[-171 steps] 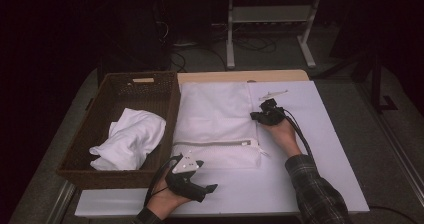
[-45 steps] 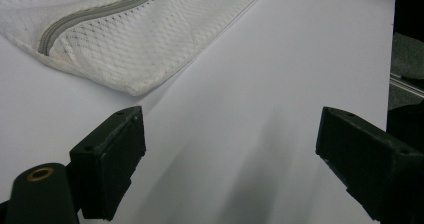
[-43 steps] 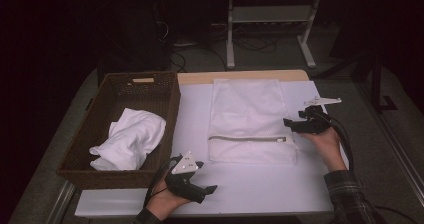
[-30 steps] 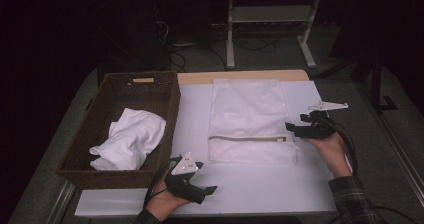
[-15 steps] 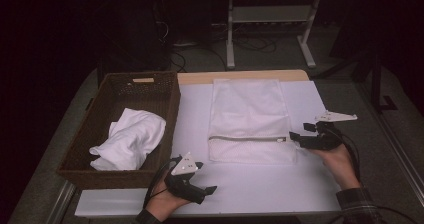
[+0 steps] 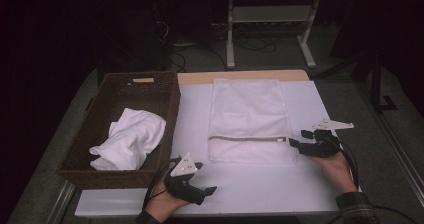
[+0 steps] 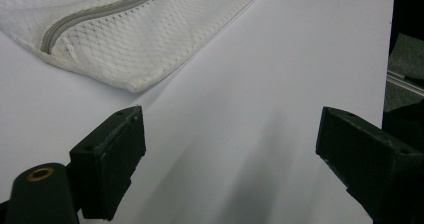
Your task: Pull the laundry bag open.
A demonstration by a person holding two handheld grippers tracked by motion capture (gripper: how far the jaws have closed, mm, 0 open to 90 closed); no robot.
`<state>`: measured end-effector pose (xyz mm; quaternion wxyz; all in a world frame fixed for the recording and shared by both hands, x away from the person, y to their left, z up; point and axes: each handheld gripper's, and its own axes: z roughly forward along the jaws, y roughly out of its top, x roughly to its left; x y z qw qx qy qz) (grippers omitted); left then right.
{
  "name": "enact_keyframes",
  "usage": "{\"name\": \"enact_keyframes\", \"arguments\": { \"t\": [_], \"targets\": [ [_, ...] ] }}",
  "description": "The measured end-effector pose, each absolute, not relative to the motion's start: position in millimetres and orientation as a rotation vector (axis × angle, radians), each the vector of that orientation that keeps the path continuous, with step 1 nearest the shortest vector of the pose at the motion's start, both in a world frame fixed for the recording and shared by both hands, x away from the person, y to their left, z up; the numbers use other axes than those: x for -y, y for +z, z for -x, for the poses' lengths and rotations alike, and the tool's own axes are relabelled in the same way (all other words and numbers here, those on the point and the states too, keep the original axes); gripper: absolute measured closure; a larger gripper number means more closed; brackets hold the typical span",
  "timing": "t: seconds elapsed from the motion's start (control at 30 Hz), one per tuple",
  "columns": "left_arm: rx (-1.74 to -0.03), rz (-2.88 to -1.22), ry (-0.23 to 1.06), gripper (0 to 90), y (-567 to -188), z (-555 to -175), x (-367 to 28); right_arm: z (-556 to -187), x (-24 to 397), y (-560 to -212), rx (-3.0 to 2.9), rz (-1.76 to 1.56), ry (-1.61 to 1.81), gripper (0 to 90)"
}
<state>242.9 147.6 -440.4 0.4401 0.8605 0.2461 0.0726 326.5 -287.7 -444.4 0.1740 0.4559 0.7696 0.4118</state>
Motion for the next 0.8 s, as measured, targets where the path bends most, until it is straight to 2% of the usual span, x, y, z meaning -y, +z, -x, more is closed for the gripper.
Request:
{"name": "enact_keyframes", "arguments": {
  "t": [0.13, 0.17, 0.33, 0.4, 0.8],
  "targets": [
    [-0.614, -2.14, 0.182, 12.0, -441, -244, -147, -328, 289, -446, -2.182, -1.298, 1.174, 37.9],
    [-0.614, -2.14, 0.182, 12.0, -441, -243, -147, -332, 292, -452, -2.194, -1.311, 1.198, 41.2],
    [-0.616, -2.138, 0.181, 12.0, -441, -243, -147, -337, 294, -456, -2.202, -1.327, 1.2, 42.9],
    [-0.616, -2.137, 0.18, 12.0, -441, -242, -147, -340, 293, -459, -2.222, -1.324, 1.203, 46.9],
    [-0.62, -2.131, 0.174, 12.0, -442, -244, -147, -342, 289, -461, -2.267, -1.294, 1.179, 55.1]
  ]
}}
